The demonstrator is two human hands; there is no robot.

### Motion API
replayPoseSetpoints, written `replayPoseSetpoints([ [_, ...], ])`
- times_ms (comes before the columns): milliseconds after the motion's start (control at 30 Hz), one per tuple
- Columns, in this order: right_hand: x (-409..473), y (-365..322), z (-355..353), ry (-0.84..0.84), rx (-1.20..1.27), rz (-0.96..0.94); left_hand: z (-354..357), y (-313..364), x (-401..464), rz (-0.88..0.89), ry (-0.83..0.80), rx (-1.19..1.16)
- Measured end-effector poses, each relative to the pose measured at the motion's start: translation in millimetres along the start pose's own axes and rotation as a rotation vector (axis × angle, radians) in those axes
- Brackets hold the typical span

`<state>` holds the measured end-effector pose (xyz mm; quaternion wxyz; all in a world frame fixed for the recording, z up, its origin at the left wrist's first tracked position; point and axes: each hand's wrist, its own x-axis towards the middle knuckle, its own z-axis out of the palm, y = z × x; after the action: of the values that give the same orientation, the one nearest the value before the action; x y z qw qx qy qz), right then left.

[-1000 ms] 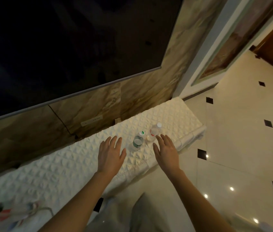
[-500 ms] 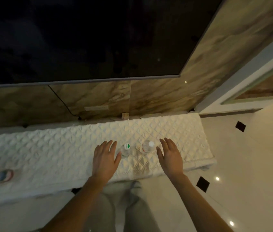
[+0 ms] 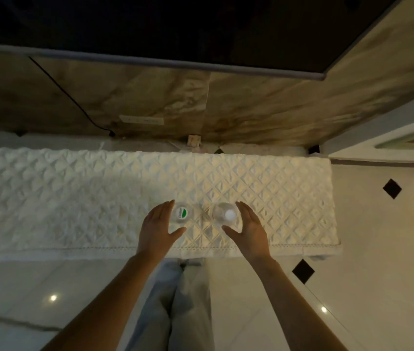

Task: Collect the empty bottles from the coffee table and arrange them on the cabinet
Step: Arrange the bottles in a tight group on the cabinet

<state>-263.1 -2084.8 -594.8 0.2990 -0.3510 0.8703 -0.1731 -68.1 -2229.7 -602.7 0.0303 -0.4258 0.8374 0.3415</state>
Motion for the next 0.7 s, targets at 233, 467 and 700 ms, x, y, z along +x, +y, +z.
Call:
replayPoseSetpoints([
  [233, 25, 23, 27, -0.031, 0.051, -0.104, 33, -23, 20, 0.036, 0.038, -0.133],
  [467, 29, 18, 32, 0.086, -0.007, -0.245, 43, -26, 24, 0.163, 0.02, -0.176],
  [700, 12, -5, 16, 0.13, -0.032, -0.32, 20, -16, 9, 0.156, 0.119, -0.232],
])
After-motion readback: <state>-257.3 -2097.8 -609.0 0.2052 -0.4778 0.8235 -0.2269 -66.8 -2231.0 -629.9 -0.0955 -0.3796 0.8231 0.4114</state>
